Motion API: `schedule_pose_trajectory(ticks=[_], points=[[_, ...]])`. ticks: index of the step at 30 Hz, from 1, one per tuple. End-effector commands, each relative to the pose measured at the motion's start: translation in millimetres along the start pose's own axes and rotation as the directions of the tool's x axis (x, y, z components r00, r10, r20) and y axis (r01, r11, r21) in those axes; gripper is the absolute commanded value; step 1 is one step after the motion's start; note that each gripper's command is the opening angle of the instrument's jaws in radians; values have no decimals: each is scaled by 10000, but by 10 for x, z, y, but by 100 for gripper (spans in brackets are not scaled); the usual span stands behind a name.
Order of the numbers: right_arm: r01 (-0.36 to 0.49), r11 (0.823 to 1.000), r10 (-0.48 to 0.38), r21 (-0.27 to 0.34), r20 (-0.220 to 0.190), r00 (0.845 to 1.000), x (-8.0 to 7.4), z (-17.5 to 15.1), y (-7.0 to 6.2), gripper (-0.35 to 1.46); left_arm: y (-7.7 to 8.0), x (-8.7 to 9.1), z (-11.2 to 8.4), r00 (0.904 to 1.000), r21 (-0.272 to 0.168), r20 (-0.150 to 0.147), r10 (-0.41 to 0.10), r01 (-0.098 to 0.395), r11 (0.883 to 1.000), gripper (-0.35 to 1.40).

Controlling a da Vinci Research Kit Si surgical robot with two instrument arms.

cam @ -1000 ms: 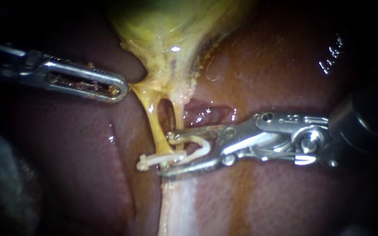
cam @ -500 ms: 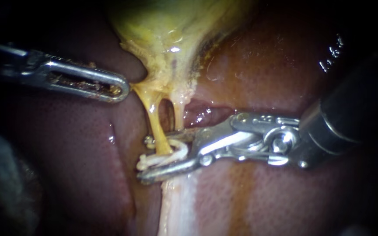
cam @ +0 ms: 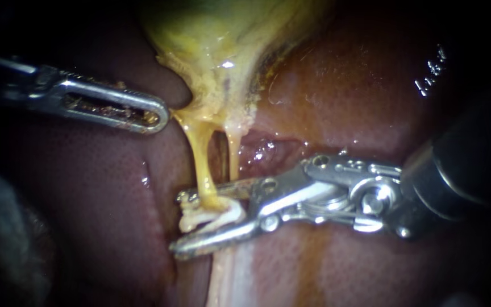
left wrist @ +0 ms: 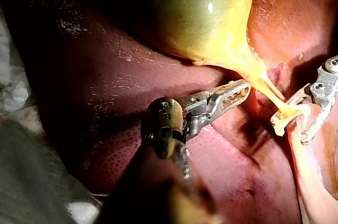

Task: Clipping second clip left tube

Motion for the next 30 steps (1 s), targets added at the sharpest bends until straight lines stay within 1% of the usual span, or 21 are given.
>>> schedule_pose_trajectory(ticks=[1, 2, 5, 10, 13, 15, 20, 22, 23, 25, 27, 30], points=[[7, 10000, -7, 50, -8, 10000, 1, 1, -3, 49, 0, 0, 0, 10000, -1, 2, 5, -5, 10000, -35], [8, 9999, -7, 104, -50, 10000, 3, 2, -6, 48, 0, 0, 0, 10000, -1, 2, 6, -6, 10000, -35], [17, 9998, -16, 204, -35, 10000, 6, 4, -10, 46, 0, 0, 0, 10000, -3, 3, 7, -7, 10000, -35], [34, 9995, -35, 301, 16, 10000, 6, 1, -7, 36, -1, 0, 0, 10000, -5, 5, 9, -9, 10000, -35], [-22, 9995, 21, 313, 24, 10000, 4, -3, -5, 20, -1, 0, 0, 10000, -5, 5, 9, -9, 10000, -35], [-255, 9991, 254, 325, 37, 9997, 3, -6, -6, 4, -1, 0, 0, 10000, -5, 5, 9, -9, 10000, -35], [-545, 9979, 544, 340, 55, 9985, 1, -9, -6, -16, -1, 0, 0, 10000, -5, 5, 9, -9, 10000, -35], [-896, 9954, 894, 346, 71, 9960, 1, -10, -6, -32, -1, 0, 0, 10000, -5, 5, 9, -9, 10000, -35], [-1128, 9930, 1125, 357, 88, 9936, 0, -11, -6, -35, -1, 0, 0, 10000, -5, 5, 9, -9, 10000, -35], [-1536, 9873, 1531, 411, 147, 9881, -1, -14, -6, -35, -1, 0, 0, 10000, -4, 4, 8, -8, 10000, -35], [-1649, 9848, 1636, 549, 266, 9862, -1, -14, -7, -35, -1, 0, 0, 10000, -4, 4, 9, -9, 10000, -35], [-1627, 9847, 1612, 617, 290, 9865, -3, -13, -7, -35, -1, 0, 0, 10000, -5, 4, 9, -9, 10000, -35]])
